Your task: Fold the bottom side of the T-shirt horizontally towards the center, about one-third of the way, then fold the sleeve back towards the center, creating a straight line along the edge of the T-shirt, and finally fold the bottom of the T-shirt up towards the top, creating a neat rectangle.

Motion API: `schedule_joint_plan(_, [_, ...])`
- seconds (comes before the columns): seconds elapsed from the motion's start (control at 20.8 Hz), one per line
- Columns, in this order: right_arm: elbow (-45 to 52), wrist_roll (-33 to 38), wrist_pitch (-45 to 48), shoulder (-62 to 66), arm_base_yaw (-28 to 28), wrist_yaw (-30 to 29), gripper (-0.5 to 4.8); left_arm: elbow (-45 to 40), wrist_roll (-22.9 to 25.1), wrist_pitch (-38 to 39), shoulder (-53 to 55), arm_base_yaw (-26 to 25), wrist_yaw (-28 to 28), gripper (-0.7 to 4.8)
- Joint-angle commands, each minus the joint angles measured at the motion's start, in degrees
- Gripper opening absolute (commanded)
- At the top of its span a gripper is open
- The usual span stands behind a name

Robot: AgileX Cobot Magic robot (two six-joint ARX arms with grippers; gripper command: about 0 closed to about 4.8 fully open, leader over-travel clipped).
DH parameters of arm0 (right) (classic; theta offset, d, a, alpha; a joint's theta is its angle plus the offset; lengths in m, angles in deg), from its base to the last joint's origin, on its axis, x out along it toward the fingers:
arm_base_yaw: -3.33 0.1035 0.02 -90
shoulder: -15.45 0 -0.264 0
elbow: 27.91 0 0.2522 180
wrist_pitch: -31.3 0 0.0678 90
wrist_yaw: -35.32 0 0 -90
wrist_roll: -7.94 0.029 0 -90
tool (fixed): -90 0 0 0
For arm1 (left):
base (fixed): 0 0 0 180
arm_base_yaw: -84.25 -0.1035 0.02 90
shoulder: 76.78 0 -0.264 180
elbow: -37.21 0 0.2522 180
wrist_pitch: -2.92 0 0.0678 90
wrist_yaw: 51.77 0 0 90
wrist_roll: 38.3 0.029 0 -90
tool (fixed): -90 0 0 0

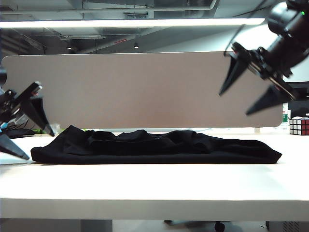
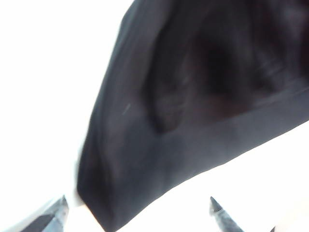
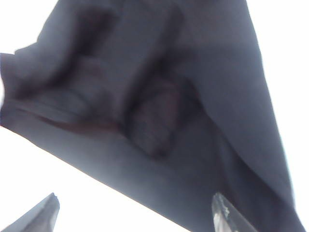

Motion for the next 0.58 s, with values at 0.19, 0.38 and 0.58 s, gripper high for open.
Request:
schedule_joint_plan(0.19, [13.25, 0.46, 5.99, -0.20, -5.40, 3.56, 3.99, -2.78, 0.13, -7.17, -0.44, 0.07, 3.37, 3.32])
schedule_joint_plan(0.38, [19.30, 2.93, 12.83, -0.15, -8.31, 1.22, 3.86, -2.78, -1.31, -9.20, -0.37, 0.52, 3.43, 3.32])
schedule_joint_plan(0.58, [19.96, 5.18, 17.40, 0.35, -6.03, 0.92, 3.55, -2.82, -1.68, -11.37, -0.35, 1.90, 3.48, 3.32])
